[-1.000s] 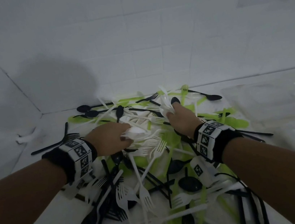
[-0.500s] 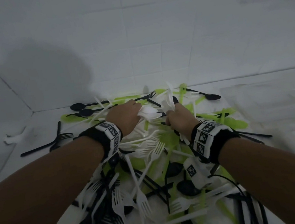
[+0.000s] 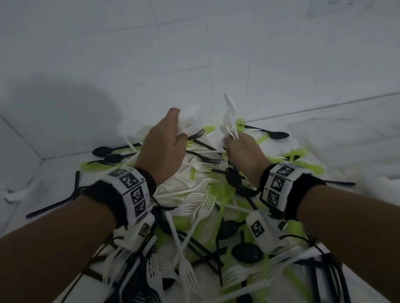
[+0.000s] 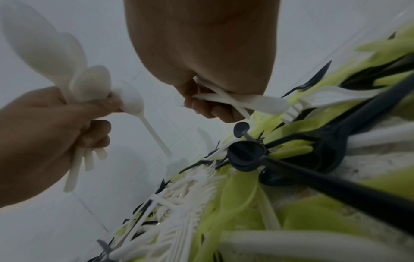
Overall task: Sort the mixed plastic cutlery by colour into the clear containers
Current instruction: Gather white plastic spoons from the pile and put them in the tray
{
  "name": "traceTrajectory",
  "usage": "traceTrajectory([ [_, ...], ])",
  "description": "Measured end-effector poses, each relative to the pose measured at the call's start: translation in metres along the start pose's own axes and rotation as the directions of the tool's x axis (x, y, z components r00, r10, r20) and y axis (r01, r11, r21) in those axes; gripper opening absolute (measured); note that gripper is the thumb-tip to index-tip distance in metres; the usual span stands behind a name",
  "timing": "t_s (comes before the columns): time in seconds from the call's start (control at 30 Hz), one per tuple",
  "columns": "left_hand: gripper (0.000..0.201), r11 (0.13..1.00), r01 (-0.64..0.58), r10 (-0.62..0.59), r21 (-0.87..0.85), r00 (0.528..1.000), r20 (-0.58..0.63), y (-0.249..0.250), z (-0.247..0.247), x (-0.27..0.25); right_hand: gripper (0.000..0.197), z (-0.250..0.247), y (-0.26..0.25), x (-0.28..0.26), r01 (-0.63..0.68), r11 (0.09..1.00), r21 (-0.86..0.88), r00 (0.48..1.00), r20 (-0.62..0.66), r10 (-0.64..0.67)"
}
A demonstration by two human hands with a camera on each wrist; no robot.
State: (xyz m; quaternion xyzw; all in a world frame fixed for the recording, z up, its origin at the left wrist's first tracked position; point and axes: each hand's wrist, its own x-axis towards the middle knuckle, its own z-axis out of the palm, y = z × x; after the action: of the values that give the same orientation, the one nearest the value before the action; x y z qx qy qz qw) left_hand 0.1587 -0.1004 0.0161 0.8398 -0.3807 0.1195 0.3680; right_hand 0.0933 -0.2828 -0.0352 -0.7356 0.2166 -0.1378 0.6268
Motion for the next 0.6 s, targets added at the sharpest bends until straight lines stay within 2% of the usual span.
traceTrajectory([
  [0.07, 0.015, 0.965, 0.159, -0.171, -0.209, 0.984, -0.042, 0.011, -0.004, -0.001, 0.015, 0.002, -0.005, -0.006, 0.018, 0.999, 0.043, 0.999, 0.027, -0.02],
  [0.1, 0.016, 0.915, 0.242, -0.273, -0.322, 0.961, -0.053, 0.016, -0.004, -0.003, 0.012, 0.003, -0.008, -0.01, 0.014, 0.996, 0.084, 0.998, 0.053, -0.019],
  [0.17, 0.016, 0.761, 0.364, -0.439, -0.537, 0.898, -0.013, 0.025, -0.003, -0.009, 0.013, 0.005, -0.014, -0.02, -0.018, 0.987, 0.16, 0.994, 0.108, 0.001],
  [0.23, 0.015, 0.635, 0.435, -0.528, -0.638, 0.848, 0.051, 0.027, 0.0, -0.019, 0.018, 0.011, -0.018, -0.033, -0.043, 0.98, 0.197, 0.987, 0.16, 0.011],
  [0.3, 0.03, 0.566, 0.481, -0.553, -0.67, 0.824, 0.125, 0.035, 0.002, -0.034, 0.02, 0.019, -0.021, -0.048, -0.066, 0.972, 0.224, 0.972, 0.234, 0.012],
  [0.37, 0.04, 0.576, 0.485, -0.503, -0.658, 0.845, 0.182, 0.048, 0.005, -0.051, 0.023, 0.028, -0.022, -0.063, -0.062, 0.973, 0.221, 0.953, 0.301, -0.008],
  [0.47, 0.026, 0.612, 0.461, -0.429, -0.643, 0.876, 0.221, 0.068, 0.009, -0.075, 0.031, 0.034, -0.019, -0.084, -0.057, 0.972, 0.229, 0.943, 0.333, -0.023],
  [0.53, 0.016, 0.619, 0.476, -0.45, -0.625, 0.867, 0.214, 0.077, 0.011, -0.089, 0.03, 0.036, -0.013, -0.092, -0.115, 0.963, 0.244, 0.945, 0.324, 0.031],
  [0.6, 0.02, 0.591, 0.494, -0.492, -0.637, 0.847, 0.2, 0.079, 0.013, -0.102, 0.029, 0.037, -0.006, -0.099, -0.168, 0.955, 0.245, 0.926, 0.371, 0.068],
])
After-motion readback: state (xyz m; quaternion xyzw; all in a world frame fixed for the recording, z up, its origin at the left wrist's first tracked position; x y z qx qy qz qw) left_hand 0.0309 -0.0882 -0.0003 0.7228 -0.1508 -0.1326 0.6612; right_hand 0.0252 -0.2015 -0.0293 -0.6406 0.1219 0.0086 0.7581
